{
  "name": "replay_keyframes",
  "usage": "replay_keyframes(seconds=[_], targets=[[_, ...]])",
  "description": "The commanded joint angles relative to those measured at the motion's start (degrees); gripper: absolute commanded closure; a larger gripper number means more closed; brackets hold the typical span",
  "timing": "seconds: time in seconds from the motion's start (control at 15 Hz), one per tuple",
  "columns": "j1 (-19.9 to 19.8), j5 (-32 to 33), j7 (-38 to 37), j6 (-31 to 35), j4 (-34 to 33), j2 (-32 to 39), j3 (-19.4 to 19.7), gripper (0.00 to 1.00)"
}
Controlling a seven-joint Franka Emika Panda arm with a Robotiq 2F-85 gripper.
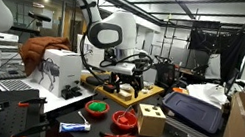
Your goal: Remove the fork from the bowl furthest to the right
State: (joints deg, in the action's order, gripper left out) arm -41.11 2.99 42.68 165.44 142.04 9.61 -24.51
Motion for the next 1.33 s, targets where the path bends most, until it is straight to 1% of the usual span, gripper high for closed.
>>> replay_keyframes(seconds=[0.0, 0.33, 0.47, 0.53, 0.8, 0.87, 0.93, 1.0, 1.07, 1.2, 1.27], targets=[[1.09, -1.05, -1.35, -2.51, 2.78, -4.19, -1.5, 0.0], [1.85, -2.93, -1.25, -2.3, 4.44, -6.51, -4.04, 0.0], [1.83, -4.94, -0.99, -2.15, 4.83, -7.39, -5.27, 0.0], [1.87, -6.04, -0.86, -2.51, 4.91, -8.12, -5.78, 0.0], [2.44, -7.06, -4.08, -6.58, 4.84, -12.28, -6.17, 0.0], [13.49, -7.13, -5.57, -8.71, 4.31, -12.86, 4.61, 0.0], [15.62, -5.53, -8.4, -10.42, 4.18, -13.27, 6.74, 0.0], [19.73, -4.52, -11.16, -12.44, 3.95, -13.55, 10.47, 0.0], [22.97, -3.26, -14.15, -14.13, 3.53, -13.63, 13.3, 0.0], [27.96, -1.06, -20.8, -17.71, 2.94, -14.0, 17.28, 0.0], [29.95, -1.0, -22.88, -18.58, 2.69, -13.88, 18.68, 0.0]])
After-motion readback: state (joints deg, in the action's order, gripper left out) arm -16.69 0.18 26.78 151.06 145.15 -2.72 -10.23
